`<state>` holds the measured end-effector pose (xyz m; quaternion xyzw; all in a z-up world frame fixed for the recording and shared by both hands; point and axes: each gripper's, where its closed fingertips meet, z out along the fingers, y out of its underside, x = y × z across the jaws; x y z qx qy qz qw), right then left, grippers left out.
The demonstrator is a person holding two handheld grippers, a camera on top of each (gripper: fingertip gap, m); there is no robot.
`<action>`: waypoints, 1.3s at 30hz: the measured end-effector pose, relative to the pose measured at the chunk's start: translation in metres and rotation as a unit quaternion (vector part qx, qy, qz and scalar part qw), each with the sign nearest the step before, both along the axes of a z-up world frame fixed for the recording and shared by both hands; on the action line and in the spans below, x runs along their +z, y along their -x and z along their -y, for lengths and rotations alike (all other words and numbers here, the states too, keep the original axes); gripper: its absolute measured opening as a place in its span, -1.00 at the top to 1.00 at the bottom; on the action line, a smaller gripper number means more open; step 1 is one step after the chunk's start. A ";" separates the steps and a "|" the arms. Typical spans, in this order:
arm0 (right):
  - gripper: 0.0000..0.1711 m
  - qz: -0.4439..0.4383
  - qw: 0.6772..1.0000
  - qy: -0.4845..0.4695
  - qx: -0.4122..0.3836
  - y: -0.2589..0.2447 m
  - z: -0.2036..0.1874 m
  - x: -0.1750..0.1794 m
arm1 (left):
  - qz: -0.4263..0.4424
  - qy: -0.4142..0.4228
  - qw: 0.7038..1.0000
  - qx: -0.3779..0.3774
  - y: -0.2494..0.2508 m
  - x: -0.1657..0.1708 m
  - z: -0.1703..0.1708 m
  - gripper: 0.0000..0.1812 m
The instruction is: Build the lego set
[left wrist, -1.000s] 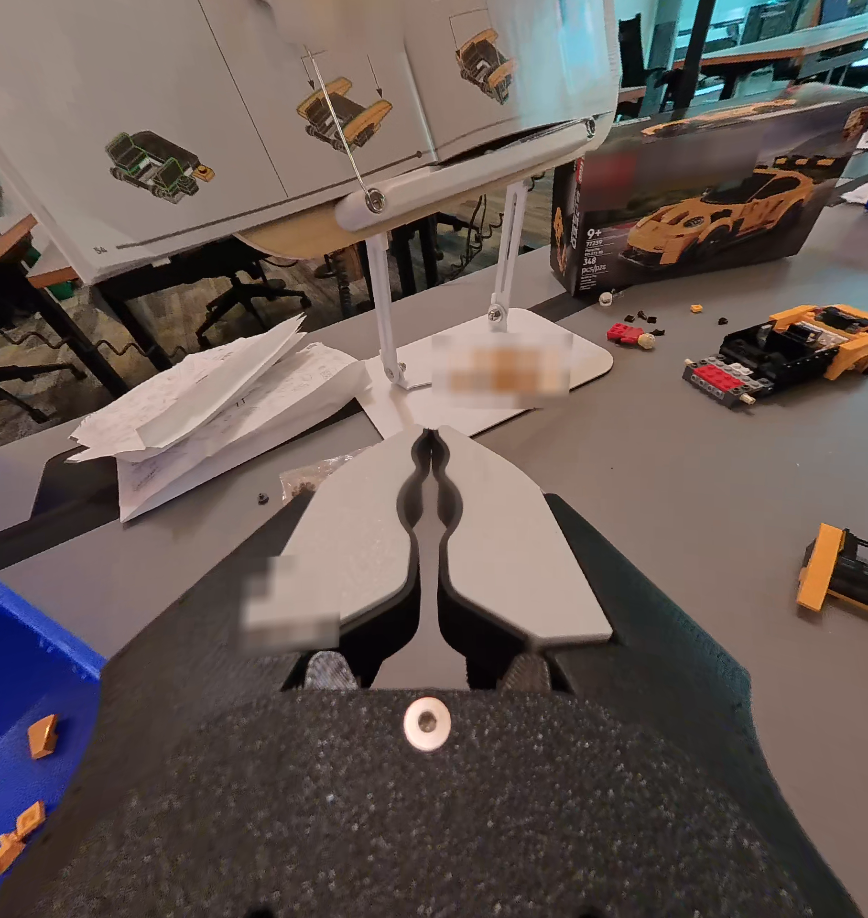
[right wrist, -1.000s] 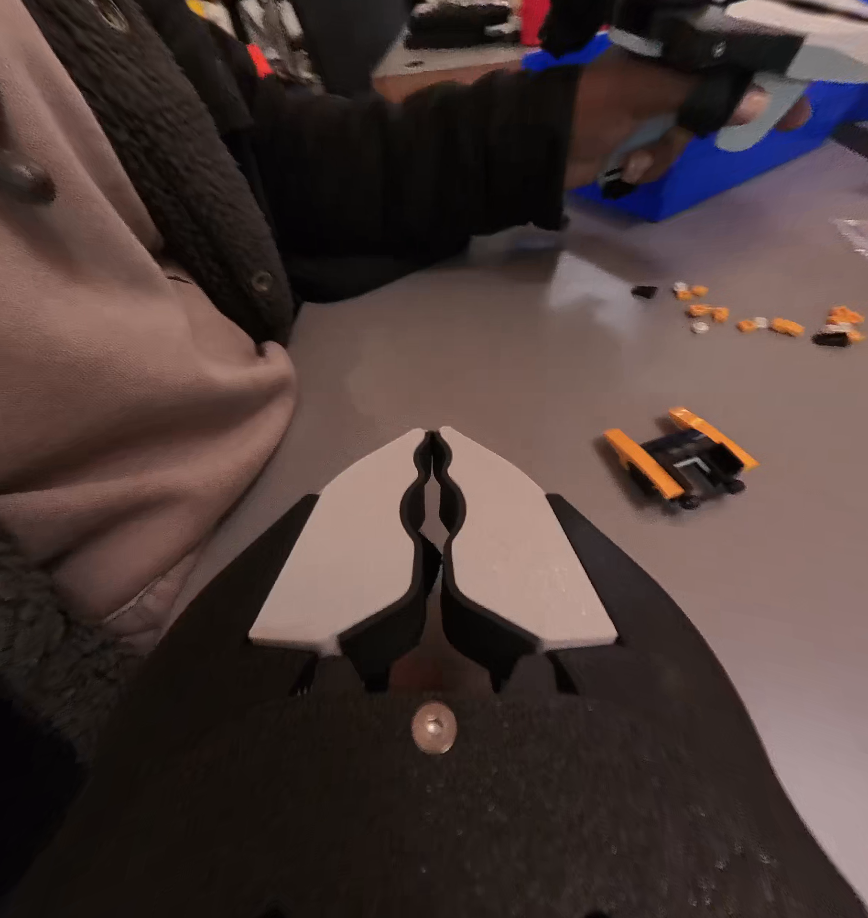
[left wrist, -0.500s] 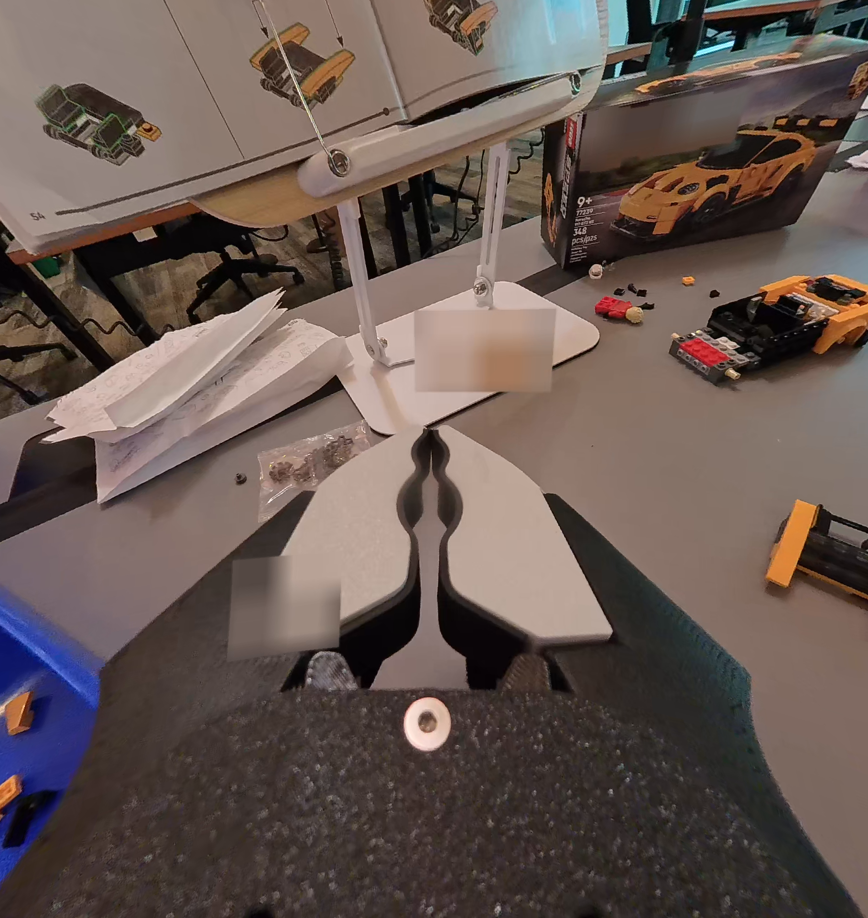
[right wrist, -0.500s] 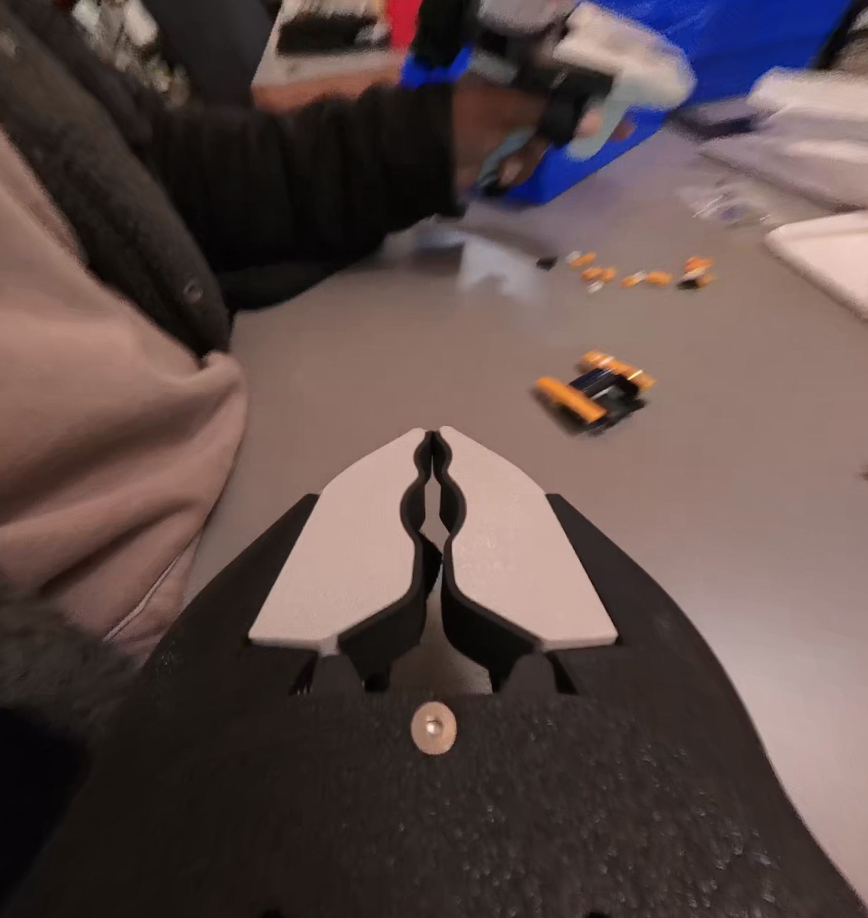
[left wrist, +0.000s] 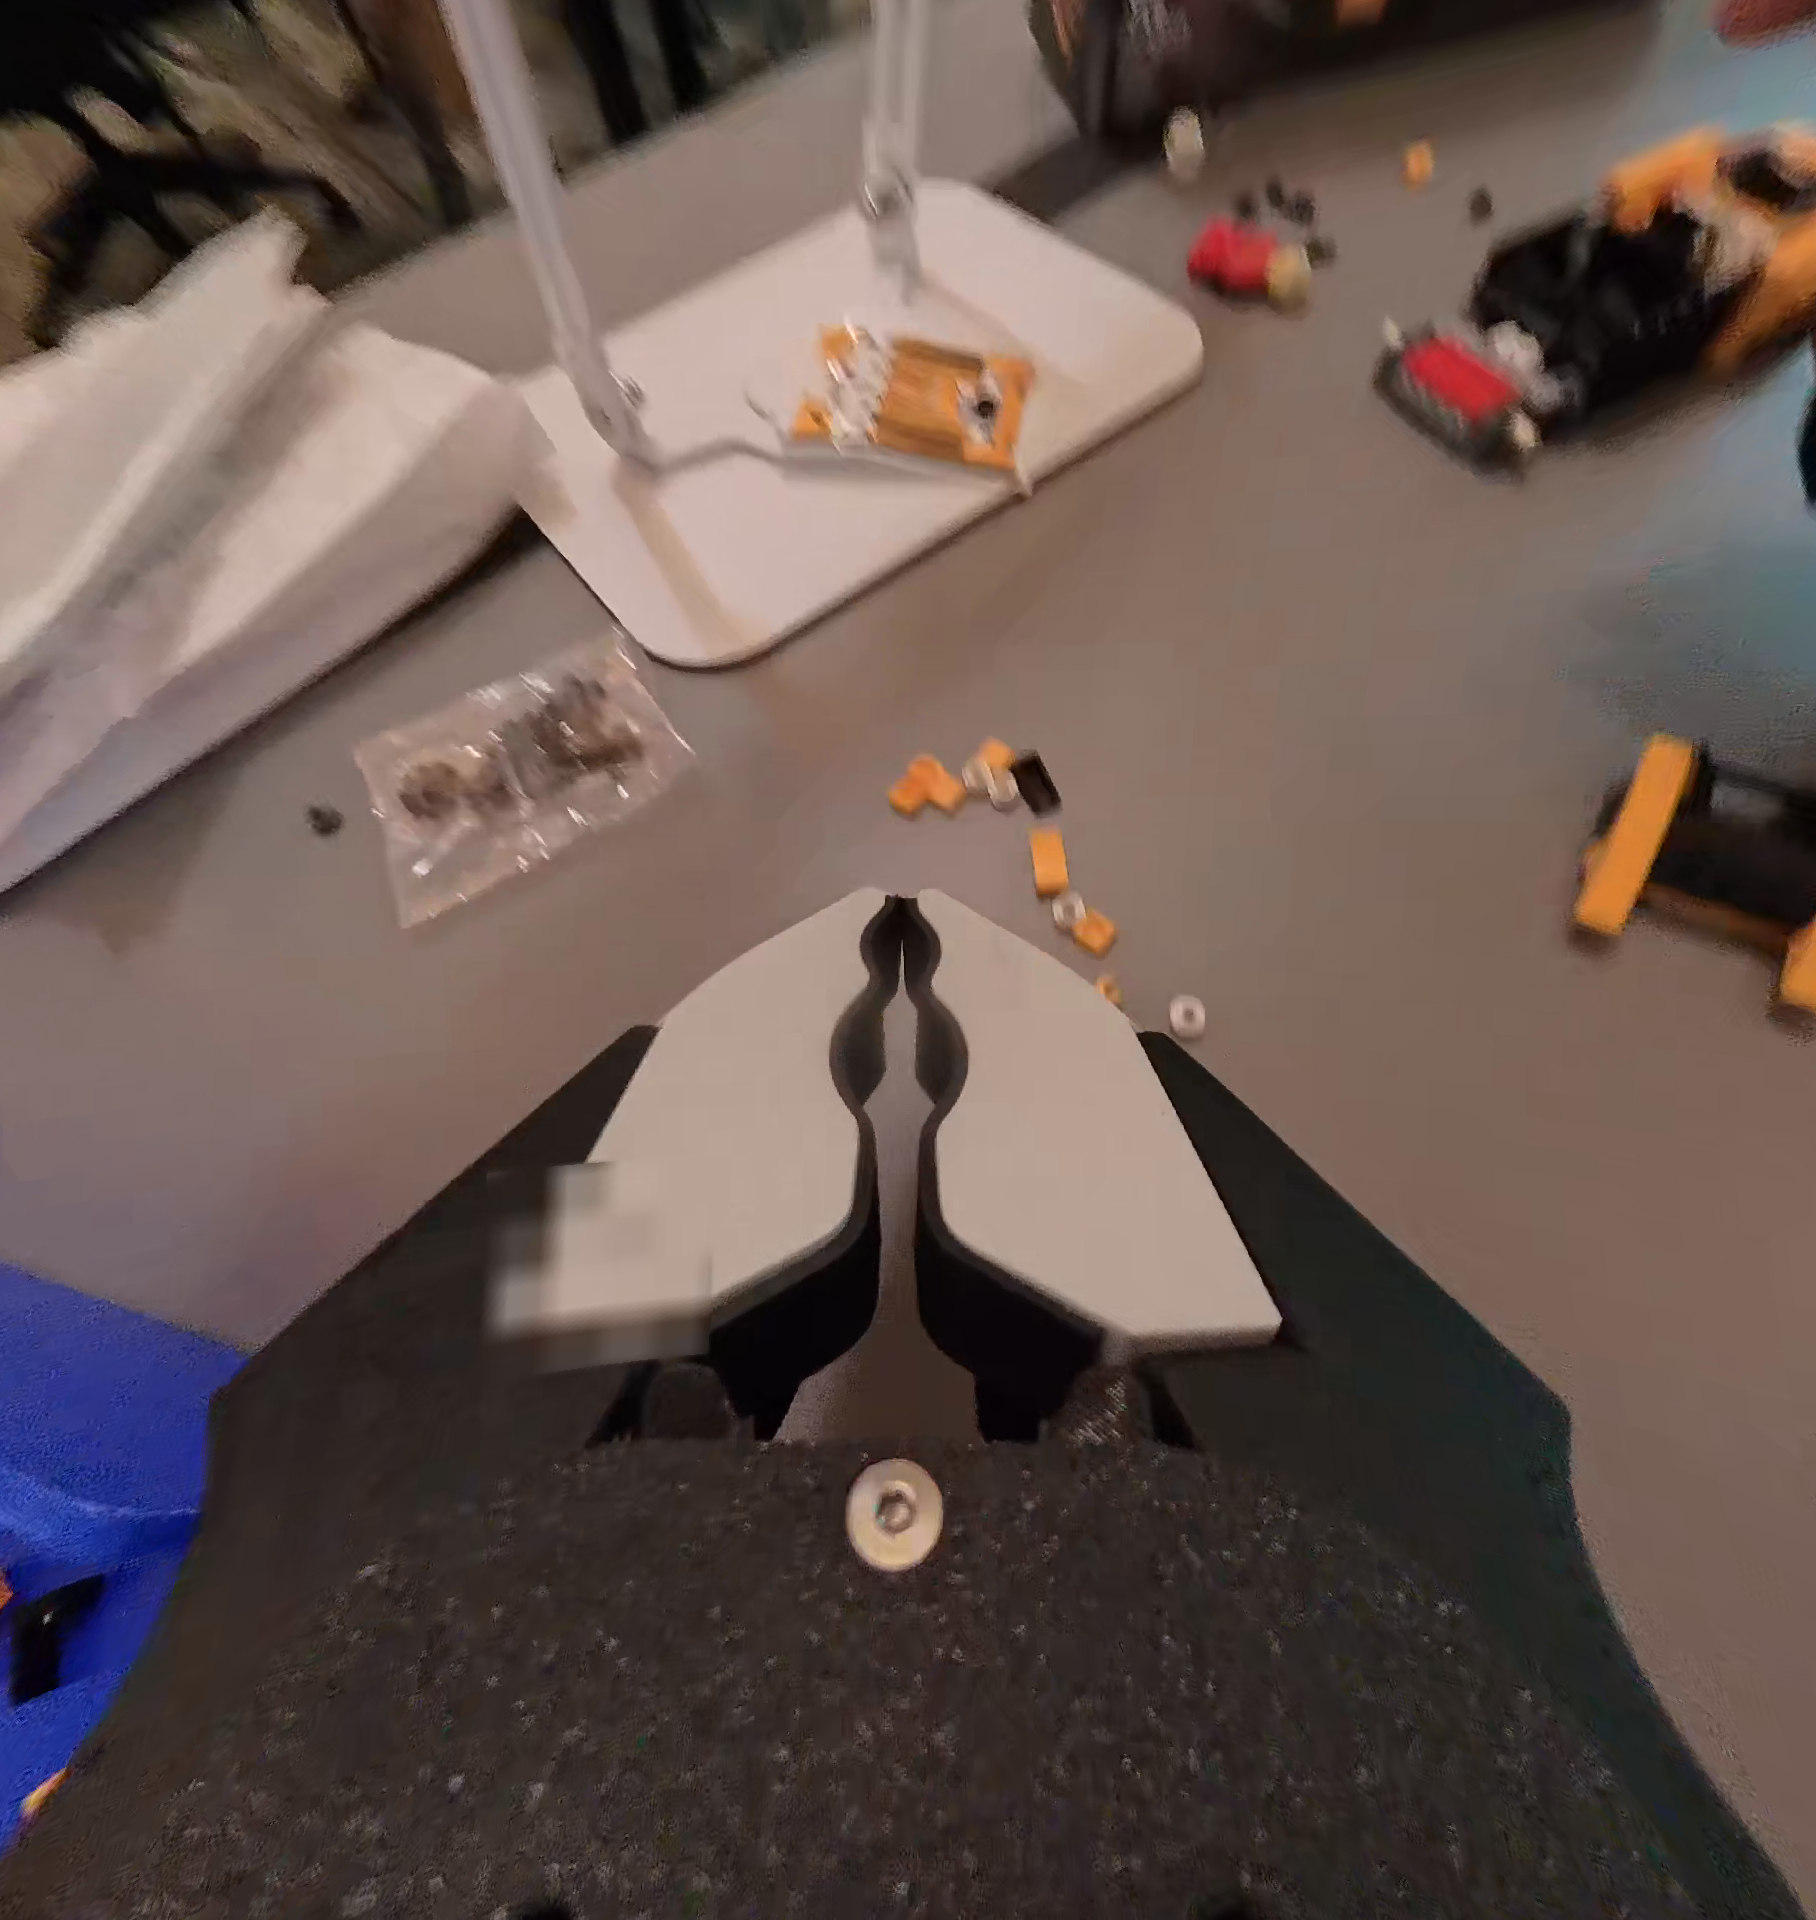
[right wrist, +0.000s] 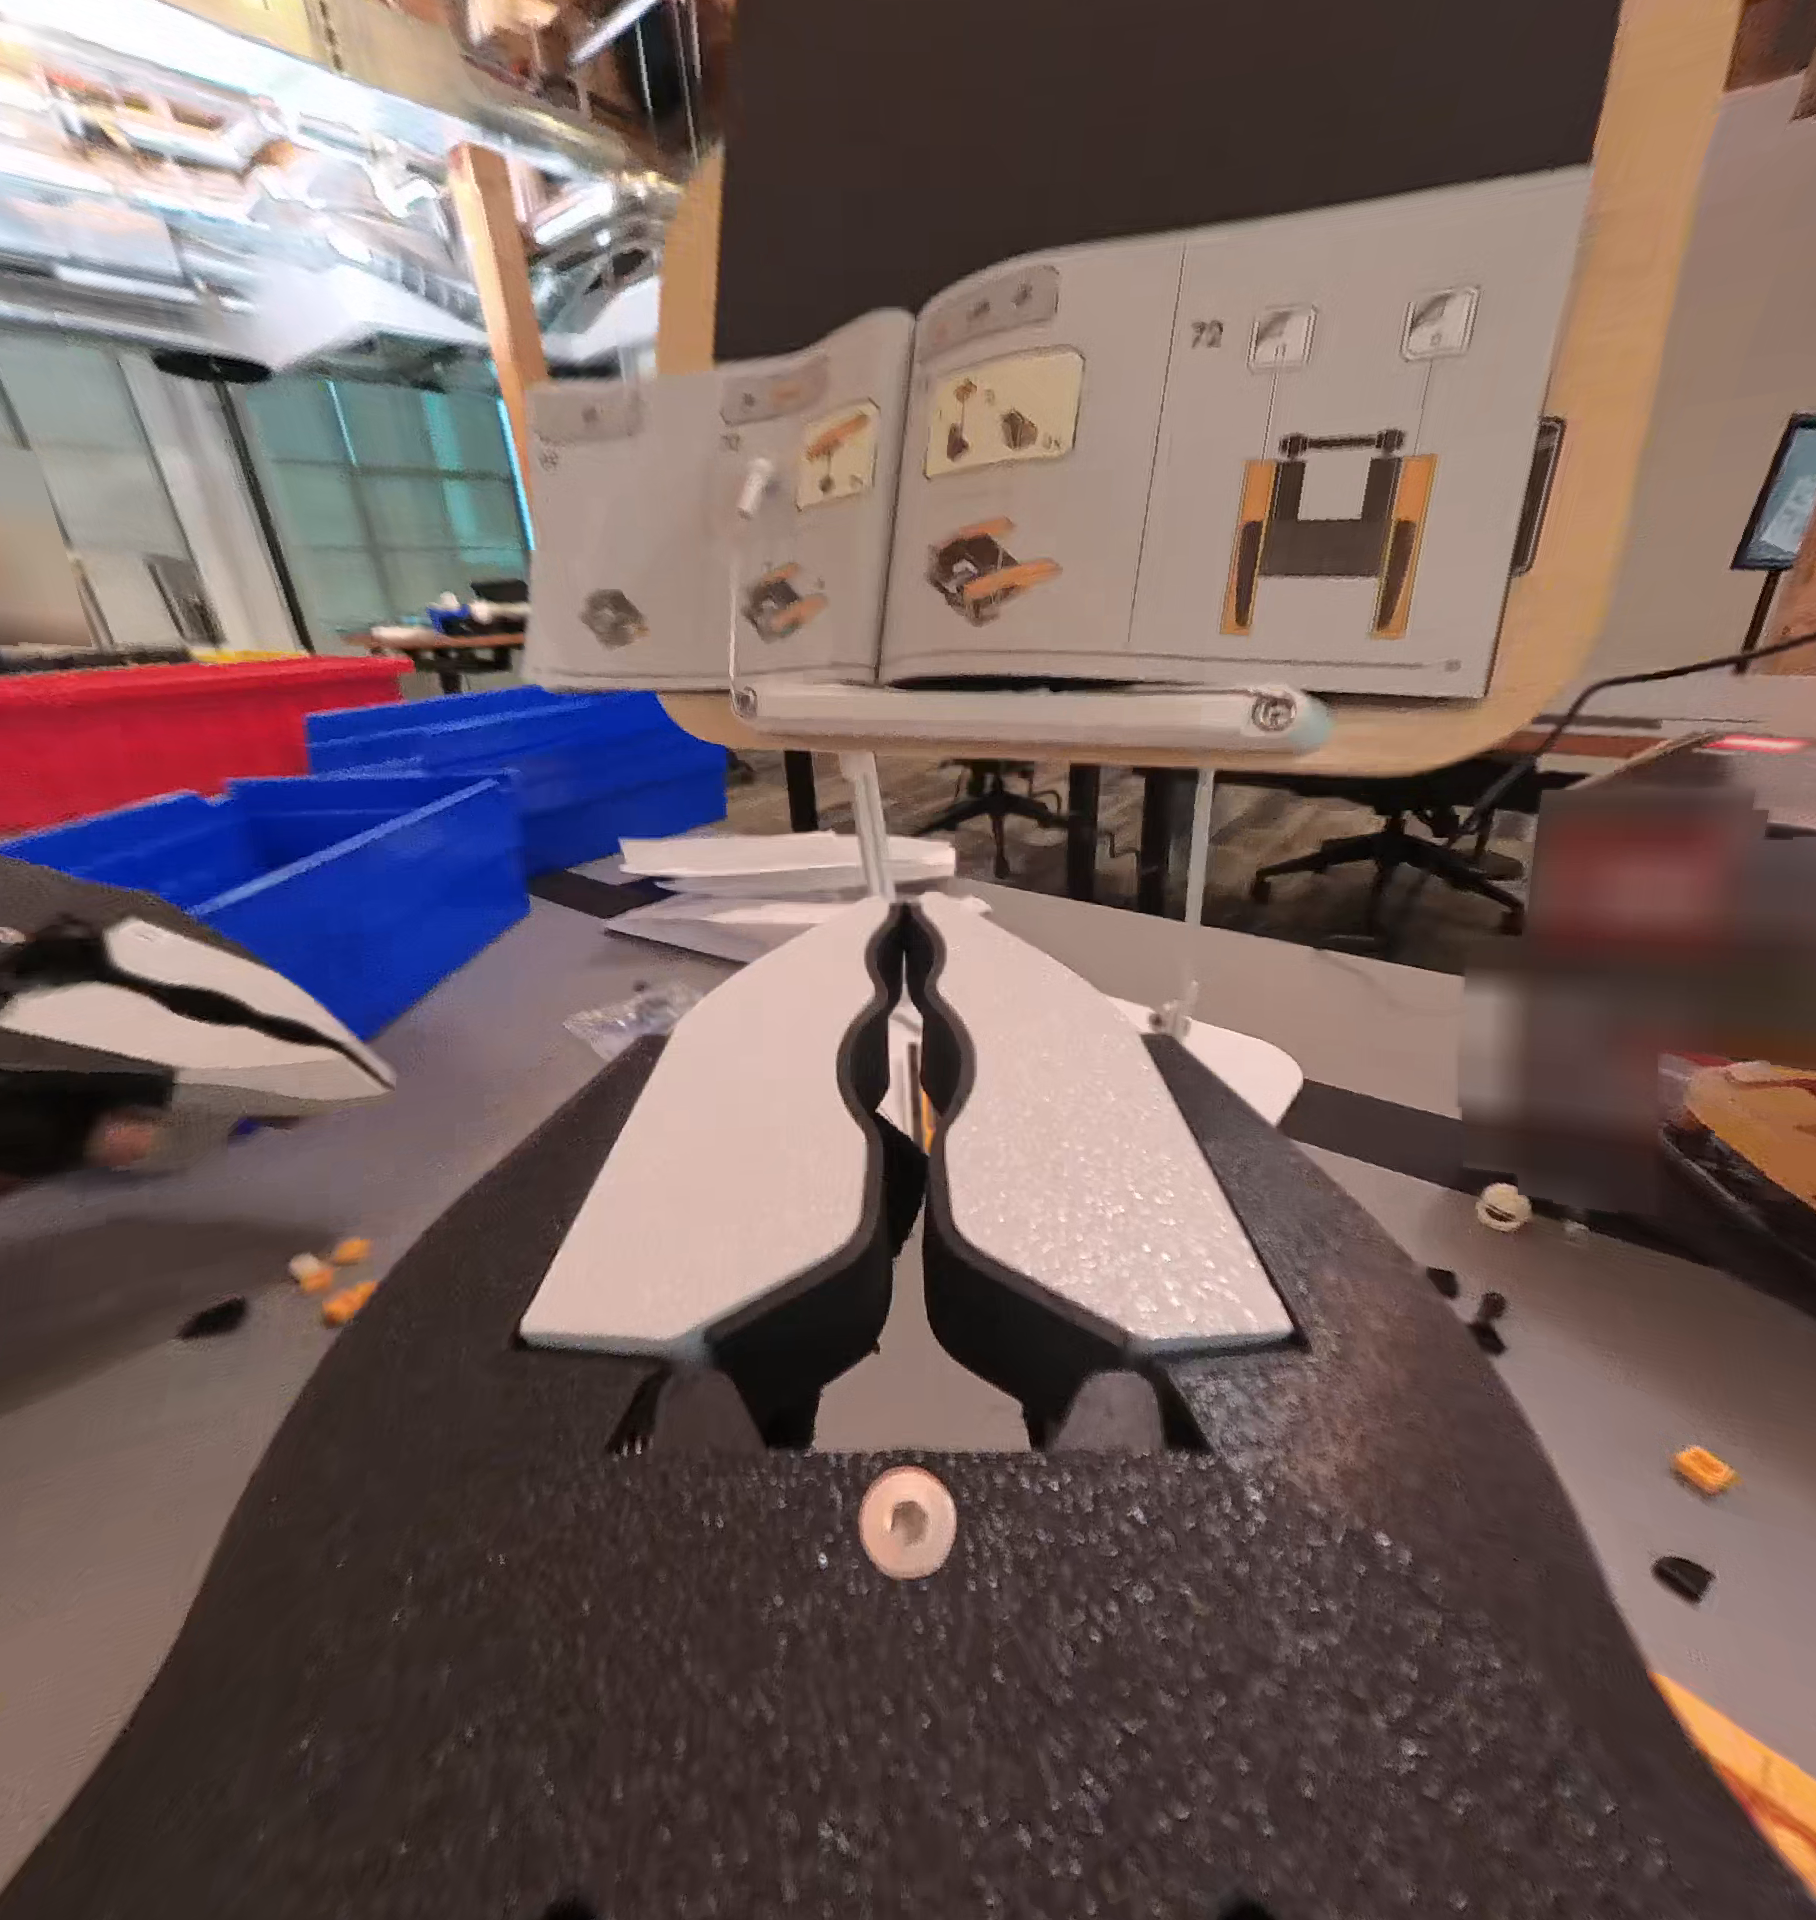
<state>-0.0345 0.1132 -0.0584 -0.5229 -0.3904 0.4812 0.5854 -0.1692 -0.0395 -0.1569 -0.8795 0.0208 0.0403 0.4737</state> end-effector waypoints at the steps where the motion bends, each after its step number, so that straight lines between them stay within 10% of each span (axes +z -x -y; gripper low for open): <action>1: 1.00 0.013 1.000 -0.008 0.002 0.001 -0.002 -0.005 | 0.000 0.029 0.999 -0.014 -0.001 -0.007 0.005 1.00; 11: 1.00 0.026 0.999 0.022 0.027 -0.007 -0.006 -0.008 | 0.017 0.182 0.981 -0.066 -0.012 -0.050 0.024 0.84; 39: 1.00 0.041 0.998 0.022 0.044 -0.004 0.003 -0.014 | 0.021 0.176 0.984 -0.021 -0.001 -0.051 0.002 0.92</action>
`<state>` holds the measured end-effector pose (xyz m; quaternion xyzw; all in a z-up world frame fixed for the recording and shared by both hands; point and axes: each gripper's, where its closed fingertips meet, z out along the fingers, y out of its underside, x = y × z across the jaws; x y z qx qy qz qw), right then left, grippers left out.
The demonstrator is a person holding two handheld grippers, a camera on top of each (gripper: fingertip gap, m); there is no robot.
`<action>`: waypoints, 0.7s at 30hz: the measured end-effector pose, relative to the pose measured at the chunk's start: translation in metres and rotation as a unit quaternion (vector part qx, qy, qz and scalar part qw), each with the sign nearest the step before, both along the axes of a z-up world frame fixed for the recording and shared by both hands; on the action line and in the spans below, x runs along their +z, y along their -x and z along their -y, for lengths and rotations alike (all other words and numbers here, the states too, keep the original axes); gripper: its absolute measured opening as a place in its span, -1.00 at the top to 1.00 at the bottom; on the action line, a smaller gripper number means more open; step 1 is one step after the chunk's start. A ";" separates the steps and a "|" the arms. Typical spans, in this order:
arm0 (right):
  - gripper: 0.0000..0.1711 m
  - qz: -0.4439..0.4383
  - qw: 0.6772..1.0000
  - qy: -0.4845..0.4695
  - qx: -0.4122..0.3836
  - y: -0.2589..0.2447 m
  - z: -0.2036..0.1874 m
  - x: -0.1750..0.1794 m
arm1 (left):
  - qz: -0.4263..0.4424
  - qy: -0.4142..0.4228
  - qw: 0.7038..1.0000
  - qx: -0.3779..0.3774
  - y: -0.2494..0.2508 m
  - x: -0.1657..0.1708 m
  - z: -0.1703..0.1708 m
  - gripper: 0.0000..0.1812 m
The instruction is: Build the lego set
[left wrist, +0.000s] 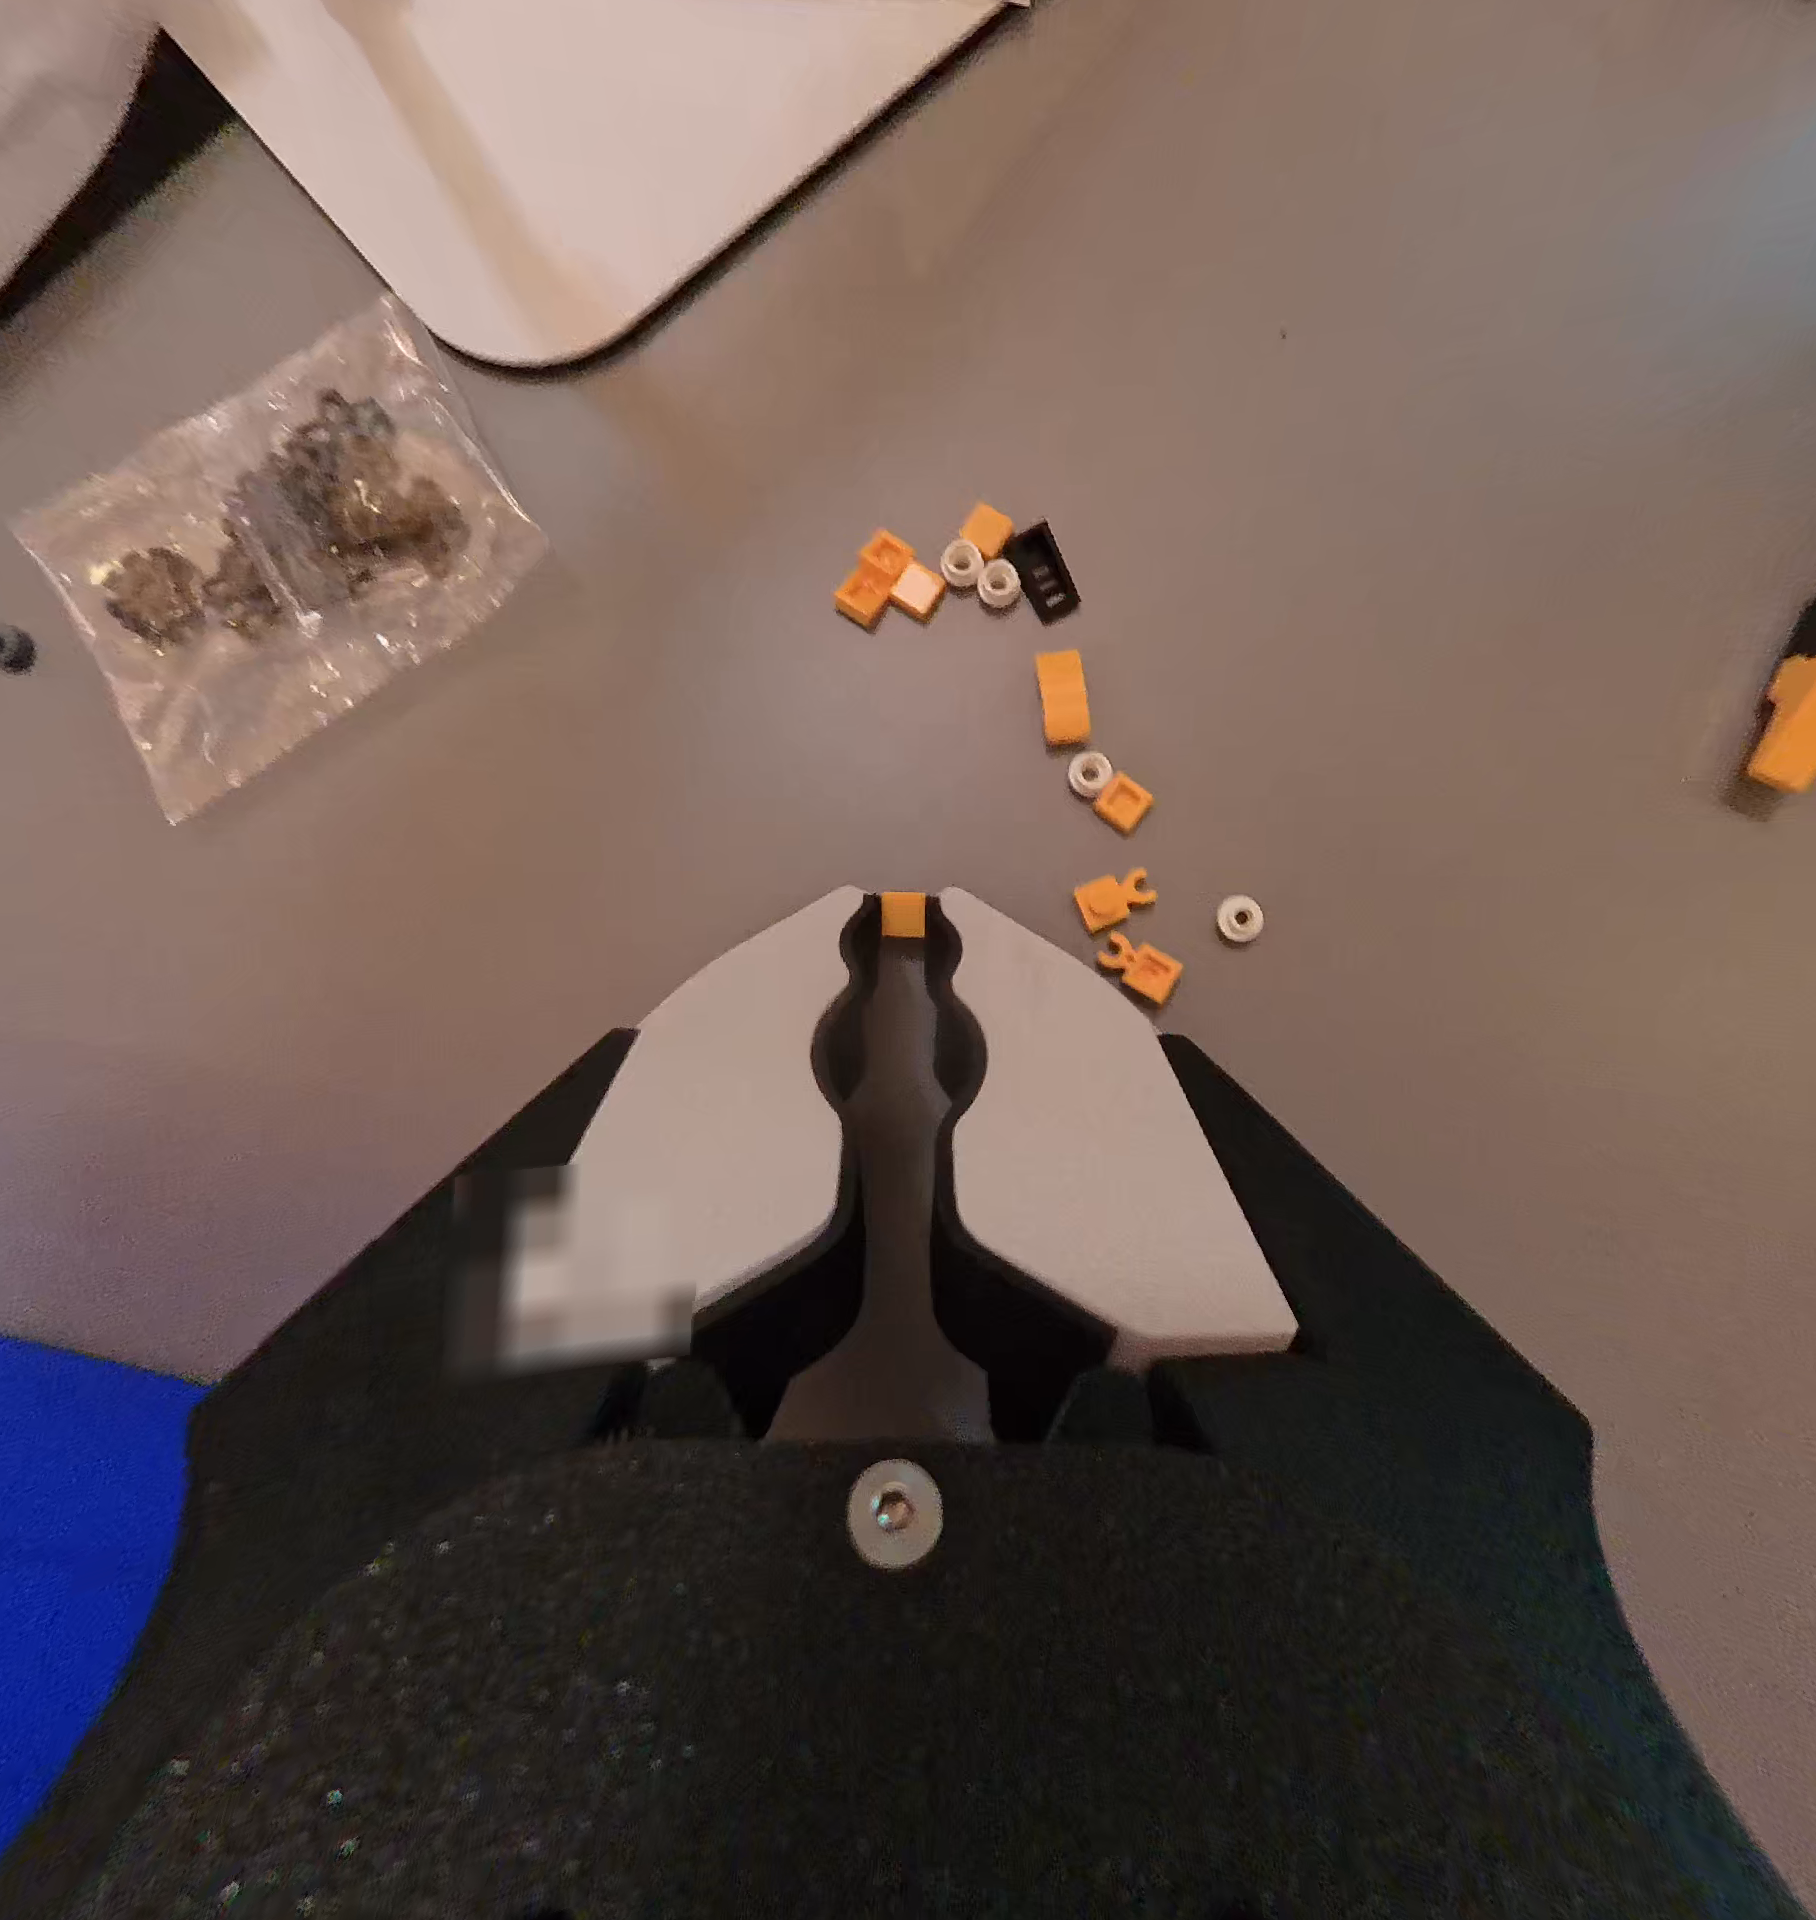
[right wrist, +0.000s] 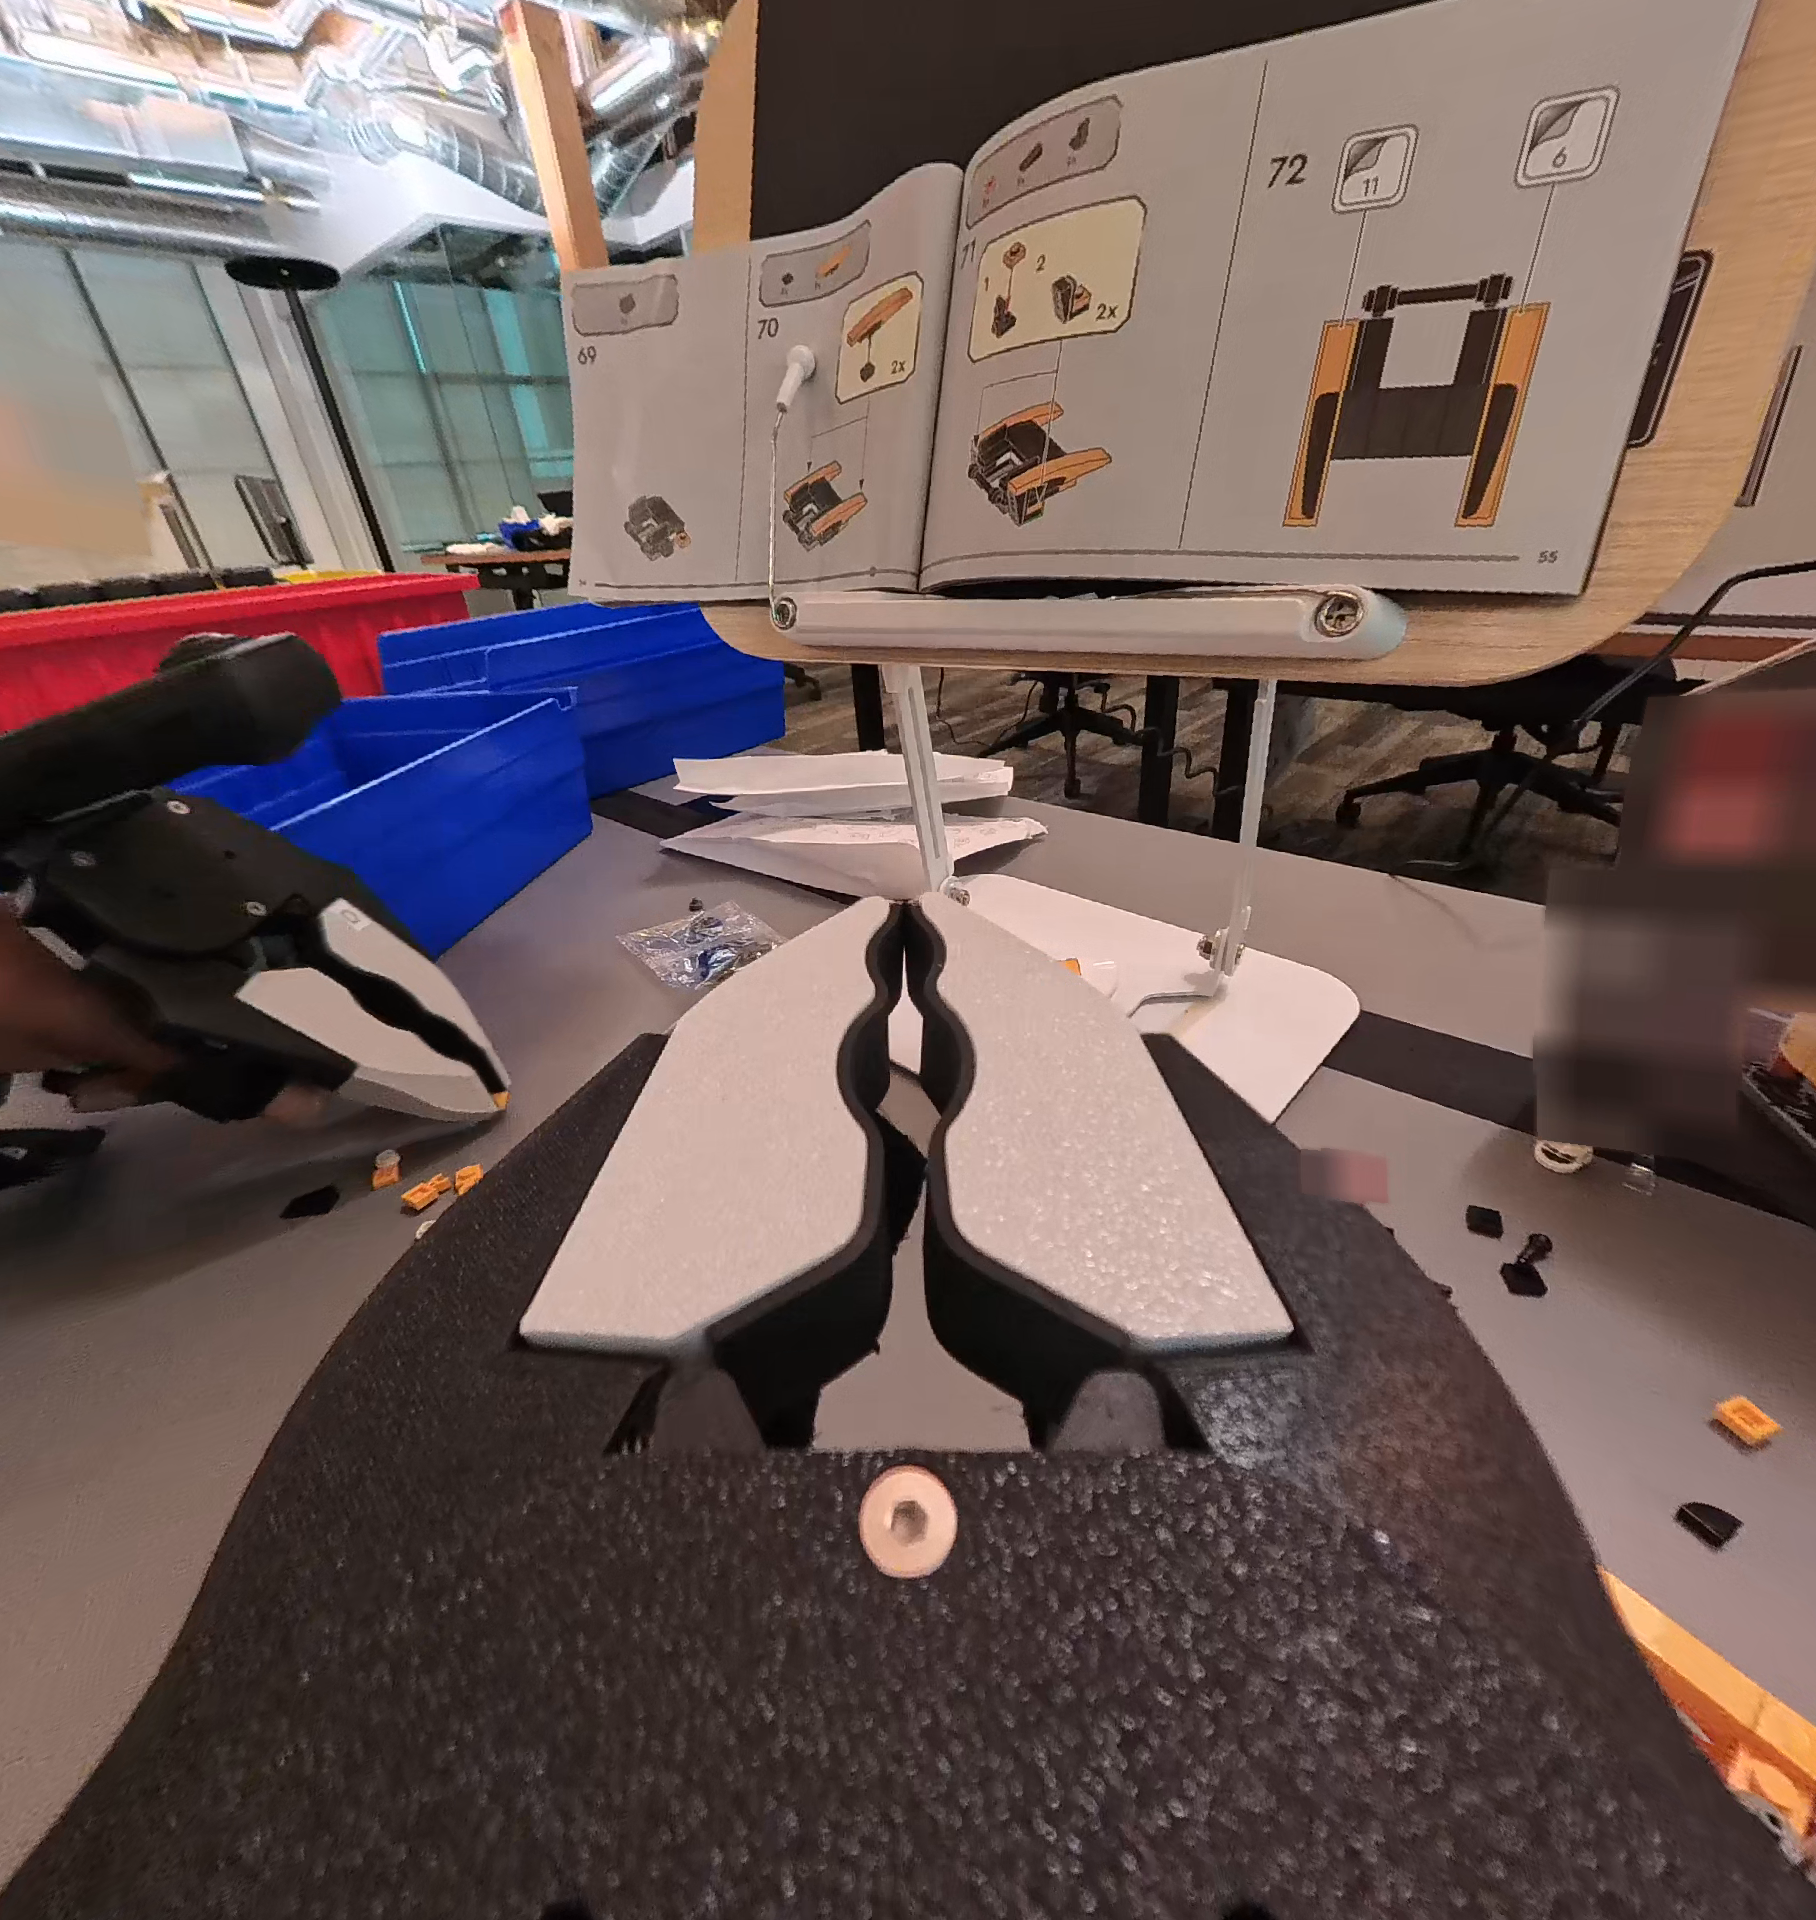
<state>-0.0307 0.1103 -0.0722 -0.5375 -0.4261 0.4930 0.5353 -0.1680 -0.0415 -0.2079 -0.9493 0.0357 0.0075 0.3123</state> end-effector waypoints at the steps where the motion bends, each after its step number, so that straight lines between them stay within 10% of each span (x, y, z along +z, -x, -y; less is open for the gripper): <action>1: 1.00 0.000 1.000 0.000 0.000 0.000 0.000 0.000 | -0.007 -0.001 1.000 0.000 0.001 -0.001 -0.003 0.92; 13: 1.00 -0.006 1.000 -0.007 -0.012 -0.004 -0.002 0.004 | -0.014 -0.084 0.996 0.022 0.005 0.030 -0.011 0.82; 21: 1.00 -0.022 0.996 -0.016 -0.084 -0.018 -0.023 0.014 | -0.019 -0.289 0.956 0.057 0.015 0.125 -0.006 1.00</action>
